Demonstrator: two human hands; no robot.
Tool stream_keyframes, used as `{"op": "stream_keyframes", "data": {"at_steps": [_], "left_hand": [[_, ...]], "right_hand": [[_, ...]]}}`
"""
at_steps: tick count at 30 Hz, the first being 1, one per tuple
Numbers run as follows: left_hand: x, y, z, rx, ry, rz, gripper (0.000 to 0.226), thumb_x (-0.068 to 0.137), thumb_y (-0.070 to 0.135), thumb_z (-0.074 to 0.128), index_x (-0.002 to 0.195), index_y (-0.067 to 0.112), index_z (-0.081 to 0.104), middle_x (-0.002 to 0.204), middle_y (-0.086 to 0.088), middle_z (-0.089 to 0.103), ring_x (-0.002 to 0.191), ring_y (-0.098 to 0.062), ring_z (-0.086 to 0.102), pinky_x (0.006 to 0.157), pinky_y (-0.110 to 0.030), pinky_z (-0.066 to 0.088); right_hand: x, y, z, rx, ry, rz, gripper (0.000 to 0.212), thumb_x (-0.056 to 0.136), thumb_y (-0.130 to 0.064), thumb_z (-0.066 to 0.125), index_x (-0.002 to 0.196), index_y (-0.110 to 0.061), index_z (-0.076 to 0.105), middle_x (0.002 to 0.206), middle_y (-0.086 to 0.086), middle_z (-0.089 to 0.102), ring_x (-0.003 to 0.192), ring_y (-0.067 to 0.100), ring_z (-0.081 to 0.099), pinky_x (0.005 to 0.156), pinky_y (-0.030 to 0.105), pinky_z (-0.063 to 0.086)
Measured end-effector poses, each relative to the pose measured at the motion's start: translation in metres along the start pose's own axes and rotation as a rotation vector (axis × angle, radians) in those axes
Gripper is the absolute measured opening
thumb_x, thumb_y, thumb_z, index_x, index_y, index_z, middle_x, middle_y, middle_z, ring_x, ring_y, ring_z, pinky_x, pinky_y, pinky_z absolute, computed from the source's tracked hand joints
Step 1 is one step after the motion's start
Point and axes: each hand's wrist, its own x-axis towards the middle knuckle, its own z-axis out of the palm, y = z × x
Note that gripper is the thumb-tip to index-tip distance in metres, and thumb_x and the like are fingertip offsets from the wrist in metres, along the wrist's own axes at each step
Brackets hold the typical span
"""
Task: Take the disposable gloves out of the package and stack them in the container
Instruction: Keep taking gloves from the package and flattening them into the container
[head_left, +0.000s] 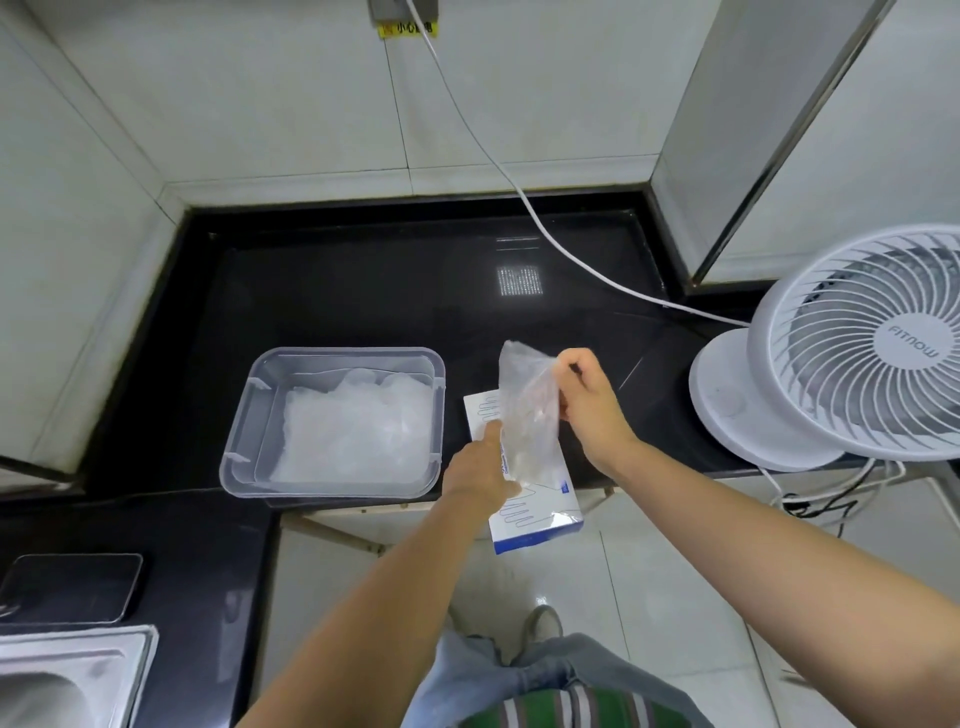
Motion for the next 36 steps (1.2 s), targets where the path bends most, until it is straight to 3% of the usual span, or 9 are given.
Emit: {"op": "stream_keyframes", "data": {"at_steps": [5,10,13,18,21,24,28,30,36], "left_hand": [[0.004,0.002,-0.003,-0.019,0.003,-0.014,0.066,0.088,0.023,0.063,0.143,0.02,0.028,0.113,-0.009,0.063,0.098,-0.026,0.062,0.077,-0.034,0.051],[0.007,0.024,-0.032,-0.667,0.103,-0.152,0.015,0.099,0.024,0.047,0.102,0.016,0.06,0.096,-0.008,0.067,0.078,-0.019,0.064,0.074,-0.027,0.052],[0.013,0.034,-0.055,-1.139,0.055,-0.175,0.027,0.1,0.033,0.045,0.112,0.013,0.06,0.11,-0.01,0.068,0.094,-0.021,0.067,0.091,-0.036,0.054],[0.018,0.021,-0.08,-1.446,-0.003,-0.227,0.039,0.09,0.027,0.065,0.12,0.004,0.057,0.11,-0.017,0.07,0.092,-0.025,0.072,0.083,-0.037,0.058],[0.018,0.008,-0.091,-1.358,0.032,-0.294,0.042,0.083,0.01,0.068,0.122,0.001,0.056,0.105,-0.019,0.071,0.087,-0.025,0.072,0.083,-0.037,0.058],[0.016,-0.003,-0.103,-1.25,0.143,-0.29,0.028,0.077,0.002,0.075,0.104,0.002,0.065,0.095,-0.015,0.067,0.084,-0.026,0.067,0.076,-0.032,0.056],[0.008,-0.027,-0.119,-0.933,0.288,-0.19,0.007,0.079,0.005,0.072,0.076,0.011,0.069,0.078,-0.005,0.064,0.073,-0.02,0.059,0.064,-0.025,0.046],[0.005,-0.039,-0.129,-0.813,0.314,-0.171,0.013,0.08,0.007,0.069,0.071,0.016,0.07,0.073,-0.002,0.066,0.069,-0.02,0.059,0.061,-0.025,0.045],[-0.005,-0.062,-0.154,-0.698,0.191,-0.119,0.01,0.09,0.008,0.06,0.087,0.009,0.07,0.076,-0.003,0.062,0.065,-0.016,0.059,0.051,-0.014,0.048]], "right_hand": [[0.006,-0.02,-0.007,0.202,0.026,0.1,0.011,0.099,-0.015,0.046,0.092,-0.015,0.054,0.089,0.0,0.054,0.079,0.011,0.051,0.069,0.023,0.044],[-0.001,-0.014,-0.012,0.318,-0.167,0.333,0.018,0.099,-0.023,0.051,0.095,-0.014,0.066,0.088,0.006,0.062,0.087,0.024,0.058,0.073,0.033,0.051],[-0.009,-0.011,-0.009,0.198,-0.328,0.275,0.046,0.084,-0.05,0.071,0.109,-0.012,0.069,0.108,0.017,0.07,0.104,0.032,0.067,0.091,0.044,0.054],[-0.011,-0.028,0.007,0.251,-0.361,0.229,0.023,0.093,-0.036,0.063,0.094,-0.013,0.067,0.086,0.011,0.064,0.079,0.022,0.062,0.077,0.034,0.051],[-0.011,-0.033,0.022,0.15,-0.339,0.247,0.019,0.102,-0.025,0.048,0.088,-0.02,0.06,0.076,-0.003,0.057,0.061,0.006,0.054,0.058,0.019,0.046],[-0.006,-0.028,0.026,-0.006,-0.358,0.287,0.018,0.102,-0.035,0.047,0.107,-0.025,0.061,0.1,-0.006,0.064,0.077,0.0,0.061,0.079,0.019,0.054],[0.004,-0.04,0.031,0.292,-0.362,0.376,0.081,0.086,-0.076,0.043,0.133,-0.012,0.056,0.135,0.014,0.059,0.111,0.018,0.061,0.103,0.034,0.042],[0.01,-0.05,0.038,0.311,-0.376,0.266,0.084,0.081,-0.077,0.05,0.142,-0.02,0.049,0.14,0.009,0.056,0.122,0.023,0.059,0.109,0.044,0.041],[0.014,-0.067,0.072,-0.273,-0.461,0.031,0.041,0.079,-0.005,0.074,0.118,-0.008,0.062,0.104,0.008,0.069,0.098,0.019,0.067,0.09,0.041,0.054]]}}
